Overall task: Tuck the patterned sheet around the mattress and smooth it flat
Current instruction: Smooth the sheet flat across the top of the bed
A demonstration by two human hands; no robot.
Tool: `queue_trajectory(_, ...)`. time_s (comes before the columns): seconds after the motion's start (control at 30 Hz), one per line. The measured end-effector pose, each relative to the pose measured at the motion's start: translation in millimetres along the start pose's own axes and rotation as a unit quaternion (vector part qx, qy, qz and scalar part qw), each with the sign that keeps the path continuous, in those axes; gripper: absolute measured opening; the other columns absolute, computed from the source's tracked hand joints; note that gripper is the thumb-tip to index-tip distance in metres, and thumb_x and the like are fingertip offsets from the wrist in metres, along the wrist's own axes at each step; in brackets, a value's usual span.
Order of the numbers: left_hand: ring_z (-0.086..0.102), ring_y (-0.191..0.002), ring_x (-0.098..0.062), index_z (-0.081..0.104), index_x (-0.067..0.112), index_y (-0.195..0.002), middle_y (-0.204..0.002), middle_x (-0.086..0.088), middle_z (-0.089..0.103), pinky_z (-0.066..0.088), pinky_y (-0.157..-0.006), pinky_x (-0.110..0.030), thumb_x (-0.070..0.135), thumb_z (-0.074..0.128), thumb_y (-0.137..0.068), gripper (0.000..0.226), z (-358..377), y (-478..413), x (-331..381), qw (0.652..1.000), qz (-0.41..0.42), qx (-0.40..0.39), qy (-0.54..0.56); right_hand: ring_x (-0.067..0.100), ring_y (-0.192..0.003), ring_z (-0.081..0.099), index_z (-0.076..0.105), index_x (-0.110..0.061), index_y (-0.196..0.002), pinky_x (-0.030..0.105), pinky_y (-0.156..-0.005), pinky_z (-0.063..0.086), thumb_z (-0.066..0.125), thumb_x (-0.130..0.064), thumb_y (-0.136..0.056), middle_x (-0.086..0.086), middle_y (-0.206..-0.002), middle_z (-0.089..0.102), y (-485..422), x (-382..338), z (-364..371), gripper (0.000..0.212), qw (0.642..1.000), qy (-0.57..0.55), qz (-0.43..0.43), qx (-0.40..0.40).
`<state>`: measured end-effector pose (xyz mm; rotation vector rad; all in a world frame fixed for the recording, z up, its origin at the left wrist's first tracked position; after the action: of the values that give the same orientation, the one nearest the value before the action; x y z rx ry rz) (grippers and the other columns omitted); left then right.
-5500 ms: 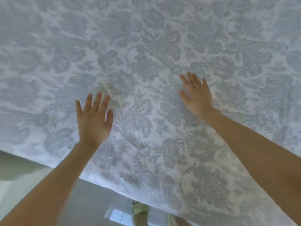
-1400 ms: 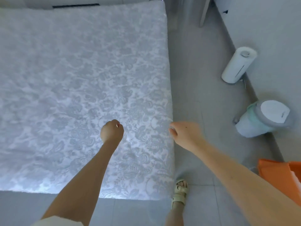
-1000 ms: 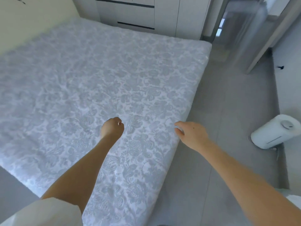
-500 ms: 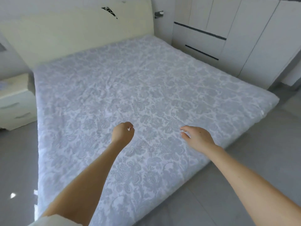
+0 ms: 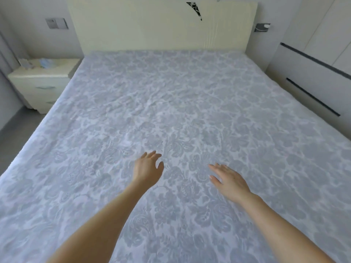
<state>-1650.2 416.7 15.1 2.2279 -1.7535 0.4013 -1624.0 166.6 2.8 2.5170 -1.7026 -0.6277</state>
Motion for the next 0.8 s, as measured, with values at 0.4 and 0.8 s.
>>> queue_trajectory(0.4, -0.008, -0.146, -0.028, -0.004, 0.031, -0.15, -0.16, 0.001, 0.001, -0.005, -0.116, -0.053, 0.054, 0.013, -0.097, 0.06, 210.3, -87.7, -46.1, 0.983, -0.144, -0.025, -0.107, 0.013, -0.144, -0.017, -0.01, -0.046, -0.144, 0.048, -0.115, -0.012, 0.016, -0.065, -0.092, -0.005, -0.157, -0.014, -214.6, 73.7, 133.8, 0.062, 0.98, 0.143, -0.137, -0.027)
queue_trajectory(0.8, 0.026, -0.142, -0.024, 0.04, 0.031, -0.141, -0.147, -0.001, 0.04, 0.02, -0.11, -0.047, 0.048, 0.019, -0.096, 0.052, 285.7, 83.5, 37.5, 0.995, -0.09, 0.009, -0.043, 0.027, -0.136, 0.032, 0.047, -0.05, -0.129, 0.049, -0.104, 0.022, 0.03, -0.075, -0.084, -0.006, -0.145, 0.044, -39.7, 90.9, 202.3, 0.054, 0.906, 0.167, -0.383, -0.072)
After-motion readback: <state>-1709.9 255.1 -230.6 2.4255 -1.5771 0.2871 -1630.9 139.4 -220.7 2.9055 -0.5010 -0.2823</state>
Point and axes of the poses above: each hand's wrist, its own y-axis away from the middle knuckle, its own z-axis out of the palm, x = y × z, the point moved 9 cm from there along -y, towards the middle knuckle
